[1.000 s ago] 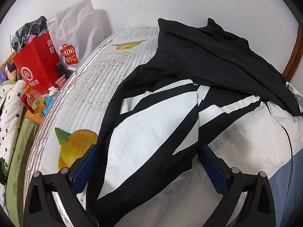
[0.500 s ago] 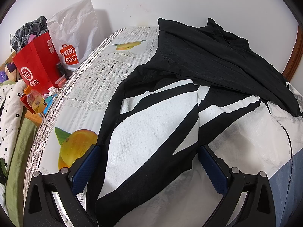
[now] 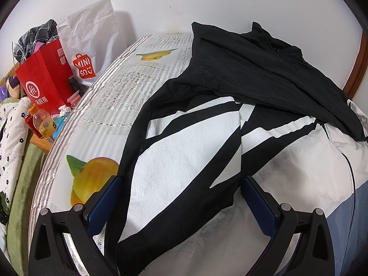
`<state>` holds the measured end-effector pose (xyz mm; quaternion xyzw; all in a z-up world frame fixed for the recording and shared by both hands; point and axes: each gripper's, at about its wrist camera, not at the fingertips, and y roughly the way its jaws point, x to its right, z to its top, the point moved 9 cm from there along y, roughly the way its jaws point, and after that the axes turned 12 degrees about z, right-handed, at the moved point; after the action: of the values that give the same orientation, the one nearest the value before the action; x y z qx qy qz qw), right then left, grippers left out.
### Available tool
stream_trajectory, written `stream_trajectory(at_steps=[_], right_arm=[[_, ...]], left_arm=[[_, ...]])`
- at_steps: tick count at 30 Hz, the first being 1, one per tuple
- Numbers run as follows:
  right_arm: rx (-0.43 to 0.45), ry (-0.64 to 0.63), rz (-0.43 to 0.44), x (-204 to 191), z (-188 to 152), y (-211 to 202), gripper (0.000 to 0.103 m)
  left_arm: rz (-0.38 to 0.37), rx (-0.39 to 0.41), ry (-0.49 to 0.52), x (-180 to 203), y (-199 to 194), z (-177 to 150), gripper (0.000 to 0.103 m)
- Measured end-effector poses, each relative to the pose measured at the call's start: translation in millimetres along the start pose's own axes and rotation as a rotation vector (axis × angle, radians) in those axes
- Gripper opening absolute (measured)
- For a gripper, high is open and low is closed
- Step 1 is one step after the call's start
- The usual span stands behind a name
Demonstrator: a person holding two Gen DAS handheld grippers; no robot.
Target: Fold large clothes
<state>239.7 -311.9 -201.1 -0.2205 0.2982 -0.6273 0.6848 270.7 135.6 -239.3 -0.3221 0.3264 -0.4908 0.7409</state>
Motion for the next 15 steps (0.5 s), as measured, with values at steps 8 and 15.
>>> stream_trajectory(at_steps=[8,15], right_arm=[[0.032,0.003,-0.055,23.7,-1.0,-18.1,0.050],[0.043,0.025,-0.161,73.1,-3.7,-36.6,0.066]], left_arm=[[0.000,0.000,0.000,0.1,-0.1,0.0,0.103],[0.000,0.000,0.001,-0.2,0.1,-0.1,0.103]])
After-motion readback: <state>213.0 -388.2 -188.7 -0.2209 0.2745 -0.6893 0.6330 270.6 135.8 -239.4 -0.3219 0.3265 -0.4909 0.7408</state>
